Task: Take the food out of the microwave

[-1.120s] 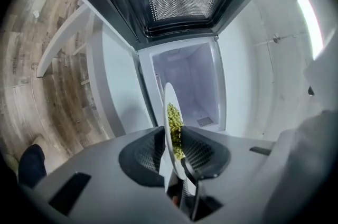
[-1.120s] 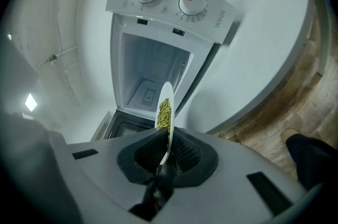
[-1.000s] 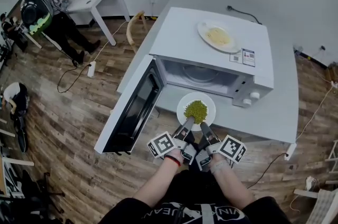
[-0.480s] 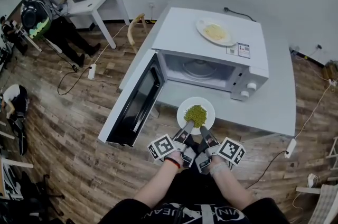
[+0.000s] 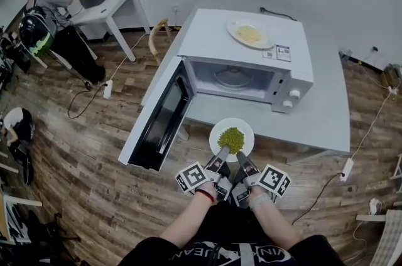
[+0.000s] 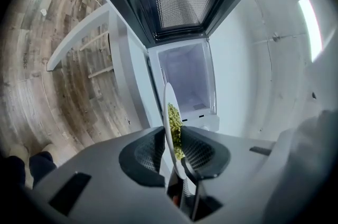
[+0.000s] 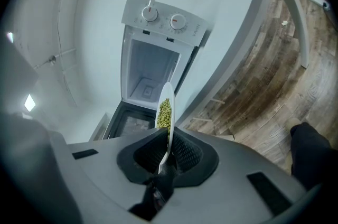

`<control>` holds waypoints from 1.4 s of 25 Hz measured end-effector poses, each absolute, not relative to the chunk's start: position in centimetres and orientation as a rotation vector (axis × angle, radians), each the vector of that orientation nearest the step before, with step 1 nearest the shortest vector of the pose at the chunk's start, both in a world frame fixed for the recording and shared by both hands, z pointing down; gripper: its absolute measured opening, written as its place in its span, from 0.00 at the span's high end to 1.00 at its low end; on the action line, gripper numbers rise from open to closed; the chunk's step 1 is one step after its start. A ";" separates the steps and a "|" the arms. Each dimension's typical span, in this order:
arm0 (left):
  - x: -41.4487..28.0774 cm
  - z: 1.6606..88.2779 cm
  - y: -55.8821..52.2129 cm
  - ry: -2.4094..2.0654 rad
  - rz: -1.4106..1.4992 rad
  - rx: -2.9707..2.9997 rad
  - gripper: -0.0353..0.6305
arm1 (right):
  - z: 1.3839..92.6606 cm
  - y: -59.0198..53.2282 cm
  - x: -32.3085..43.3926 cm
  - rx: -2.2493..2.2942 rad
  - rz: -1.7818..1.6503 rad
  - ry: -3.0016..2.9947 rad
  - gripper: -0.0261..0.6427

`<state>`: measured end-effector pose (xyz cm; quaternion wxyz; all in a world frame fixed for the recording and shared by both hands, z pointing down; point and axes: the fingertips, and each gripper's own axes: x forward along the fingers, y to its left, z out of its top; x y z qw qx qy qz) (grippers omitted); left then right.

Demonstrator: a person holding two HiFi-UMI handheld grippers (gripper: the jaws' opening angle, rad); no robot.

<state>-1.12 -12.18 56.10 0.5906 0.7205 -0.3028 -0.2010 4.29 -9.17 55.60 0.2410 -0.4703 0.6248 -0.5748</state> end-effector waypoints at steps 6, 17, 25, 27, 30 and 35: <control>-1.0 56.0 -12.5 -0.701 -0.471 1.680 0.81 | 55.5 -9.5 4.5 -1.282 -1.566 1.718 0.89; -1.2 54.9 -12.2 -0.726 -0.496 1.695 0.81 | 54.5 -9.5 4.4 -1.246 -1.562 1.759 0.89; -1.1 55.3 -9.5 -0.750 -0.493 1.673 0.81 | 54.9 -6.8 4.5 -1.232 -1.605 1.749 0.89; -1.0 55.3 -8.8 -0.751 -0.497 1.668 0.81 | 54.8 -6.1 4.6 -1.231 -1.607 1.751 0.89; -0.8 55.4 -7.7 -0.752 -0.496 1.664 0.81 | 55.0 -5.0 4.9 -1.233 -1.613 1.745 0.89; -0.2 55.5 -5.8 -0.747 -0.486 1.663 0.81 | 55.0 -3.1 5.4 -1.237 -1.617 1.741 0.89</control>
